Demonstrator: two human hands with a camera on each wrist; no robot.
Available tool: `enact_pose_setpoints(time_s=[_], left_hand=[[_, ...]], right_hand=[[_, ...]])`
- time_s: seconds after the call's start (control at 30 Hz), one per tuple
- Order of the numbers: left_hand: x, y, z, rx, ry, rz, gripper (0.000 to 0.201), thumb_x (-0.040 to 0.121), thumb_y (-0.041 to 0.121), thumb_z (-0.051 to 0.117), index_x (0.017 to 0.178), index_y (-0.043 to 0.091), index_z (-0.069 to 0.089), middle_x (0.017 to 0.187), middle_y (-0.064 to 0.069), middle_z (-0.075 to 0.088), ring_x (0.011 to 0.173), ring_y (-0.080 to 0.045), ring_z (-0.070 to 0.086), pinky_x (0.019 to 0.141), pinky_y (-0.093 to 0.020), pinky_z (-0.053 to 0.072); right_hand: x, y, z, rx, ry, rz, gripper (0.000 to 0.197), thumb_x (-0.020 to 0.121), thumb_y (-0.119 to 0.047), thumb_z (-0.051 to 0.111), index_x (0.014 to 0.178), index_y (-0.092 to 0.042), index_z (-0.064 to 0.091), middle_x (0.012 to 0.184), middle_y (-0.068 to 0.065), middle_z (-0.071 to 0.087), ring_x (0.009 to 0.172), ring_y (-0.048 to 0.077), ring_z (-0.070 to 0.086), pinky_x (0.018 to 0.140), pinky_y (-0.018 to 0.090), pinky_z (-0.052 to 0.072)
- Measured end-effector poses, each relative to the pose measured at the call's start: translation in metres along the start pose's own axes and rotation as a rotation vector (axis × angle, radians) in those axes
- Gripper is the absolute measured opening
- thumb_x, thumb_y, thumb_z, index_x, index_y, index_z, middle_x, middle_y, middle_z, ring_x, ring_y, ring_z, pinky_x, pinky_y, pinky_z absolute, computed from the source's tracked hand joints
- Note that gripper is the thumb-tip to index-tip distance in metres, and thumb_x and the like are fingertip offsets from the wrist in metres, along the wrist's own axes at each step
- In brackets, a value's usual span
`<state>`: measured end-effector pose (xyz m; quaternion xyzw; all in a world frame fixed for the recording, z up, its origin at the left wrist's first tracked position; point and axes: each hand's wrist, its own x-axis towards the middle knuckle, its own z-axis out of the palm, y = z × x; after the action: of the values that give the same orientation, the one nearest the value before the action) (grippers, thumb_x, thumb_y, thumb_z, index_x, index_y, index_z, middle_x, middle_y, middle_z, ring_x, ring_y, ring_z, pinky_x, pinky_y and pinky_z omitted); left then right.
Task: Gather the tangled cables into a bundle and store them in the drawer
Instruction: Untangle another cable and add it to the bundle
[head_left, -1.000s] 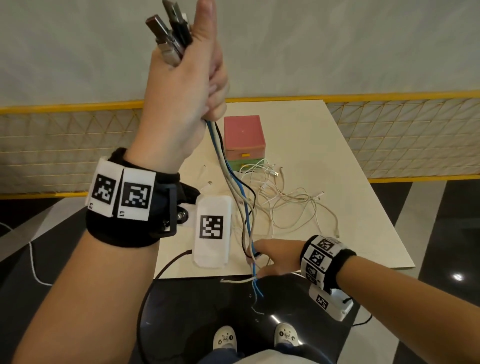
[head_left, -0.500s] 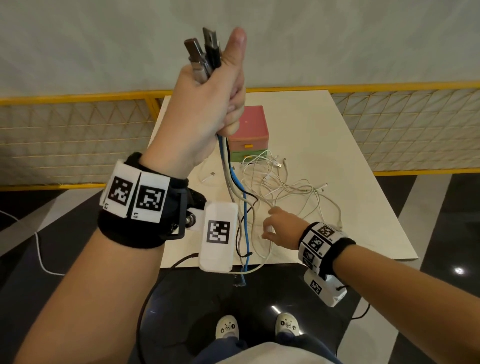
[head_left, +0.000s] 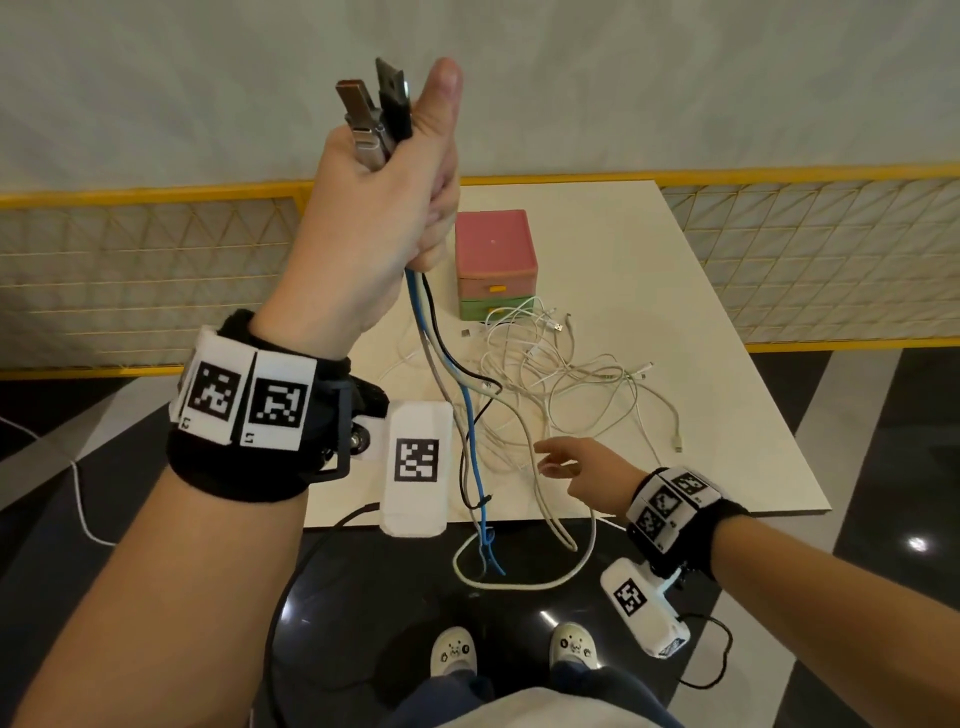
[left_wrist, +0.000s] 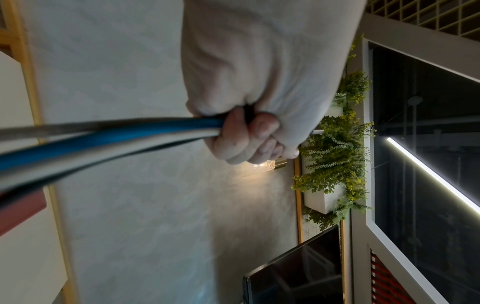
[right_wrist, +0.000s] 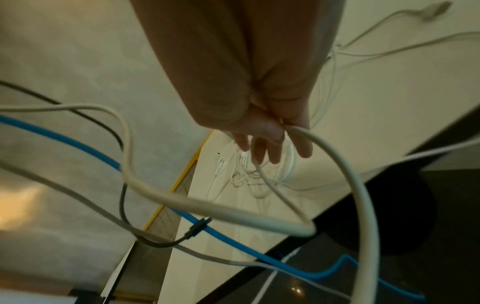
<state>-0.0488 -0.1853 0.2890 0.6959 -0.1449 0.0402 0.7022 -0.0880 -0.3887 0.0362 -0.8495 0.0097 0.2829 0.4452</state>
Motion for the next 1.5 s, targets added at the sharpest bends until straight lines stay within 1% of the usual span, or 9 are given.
enact_pose_setpoints(time_s=[0.17,0.3,0.43,0.67,0.83,0.93,1.13,1.27,1.5], left_hand=[[-0.002,0.007,-0.002,-0.007,0.01,0.074,0.054,0.102,0.041,0.043,0.055,0.018,0.031,0.049,-0.002,0.023,0.041,-0.019,0.015,0.043,-0.023,0.016],[-0.003,0.015,-0.006,-0.043,0.016,0.129,0.052,0.103,0.037,0.04,0.056,0.018,0.03,0.048,-0.001,0.022,0.039,-0.015,0.015,0.043,-0.022,0.014],[-0.005,0.014,-0.002,-0.005,-0.04,0.108,0.051,0.103,0.039,0.04,0.058,0.017,0.029,0.049,-0.002,0.021,0.039,-0.017,0.015,0.043,-0.022,0.014],[-0.011,-0.019,0.018,0.088,-0.177,-0.029,0.054,0.101,0.043,0.044,0.056,0.017,0.032,0.05,-0.003,0.029,0.041,-0.019,0.028,0.045,-0.026,0.026],[-0.017,-0.042,0.028,0.461,-0.321,-0.006,0.059,0.098,0.055,0.041,0.058,0.014,0.055,0.06,-0.007,0.051,0.058,-0.026,0.056,0.062,-0.028,0.049],[-0.018,-0.055,0.032,0.475,-0.335,-0.064,0.057,0.097,0.051,0.047,0.058,0.01,0.049,0.051,0.001,0.046,0.051,-0.015,0.051,0.057,-0.025,0.044],[-0.019,-0.085,0.03,-0.044,-0.34,-0.178,0.023,0.09,0.034,0.063,0.101,0.017,0.051,0.063,0.007,0.039,0.043,-0.007,0.025,0.042,-0.022,0.022],[-0.009,-0.091,0.036,-0.173,-0.232,-0.212,0.026,0.104,0.03,0.04,0.083,0.015,0.045,0.06,-0.005,0.019,0.041,-0.009,0.016,0.042,-0.022,0.01],[0.006,-0.094,0.038,-0.234,-0.209,-0.15,0.024,0.104,0.014,0.038,0.092,0.012,0.059,0.07,-0.003,0.045,0.047,-0.009,0.025,0.044,-0.024,0.018]], right_hand=[[-0.011,0.017,0.011,-0.019,-0.023,-0.13,0.054,0.074,0.022,0.039,0.099,-0.016,0.066,0.104,-0.013,0.061,0.096,-0.015,0.054,0.092,0.016,0.038],[-0.016,0.041,0.026,-0.262,-0.132,-0.203,0.041,0.084,0.009,0.049,0.112,-0.018,0.06,0.127,0.001,0.049,0.124,0.012,0.044,0.114,0.035,0.028],[-0.015,0.04,0.03,-0.492,-0.3,-0.226,0.049,0.093,-0.021,0.054,0.139,-0.03,0.04,0.157,-0.001,0.015,0.147,0.019,0.004,0.118,0.054,0.003],[-0.039,-0.051,-0.006,-0.085,-0.029,-0.537,0.077,0.086,-0.027,0.061,0.149,-0.03,0.017,0.157,-0.01,0.016,0.144,0.003,0.012,0.12,0.037,0.014],[-0.051,-0.119,0.001,0.294,0.114,-0.773,0.033,0.096,-0.013,0.045,0.125,0.003,0.04,0.113,0.009,0.059,0.111,0.02,0.058,0.101,0.04,0.045],[-0.046,-0.125,0.014,0.405,0.097,-0.778,0.015,0.1,-0.003,0.025,0.098,-0.004,0.041,0.078,0.005,0.045,0.072,0.045,0.052,0.073,0.031,0.054],[-0.031,-0.103,0.019,0.417,0.047,-0.666,0.02,0.101,-0.015,0.024,0.088,-0.016,0.039,0.068,0.001,0.031,0.055,0.008,0.033,0.06,0.025,0.046],[-0.026,-0.103,0.012,0.435,0.036,-0.627,0.02,0.1,-0.018,0.026,0.086,-0.012,0.038,0.069,0.001,0.034,0.056,0.007,0.034,0.054,0.021,0.038],[-0.019,-0.105,-0.005,0.439,0.002,-0.629,0.023,0.098,-0.024,0.028,0.083,-0.011,0.039,0.068,-0.001,0.037,0.052,0.005,0.031,0.049,0.019,0.03]])
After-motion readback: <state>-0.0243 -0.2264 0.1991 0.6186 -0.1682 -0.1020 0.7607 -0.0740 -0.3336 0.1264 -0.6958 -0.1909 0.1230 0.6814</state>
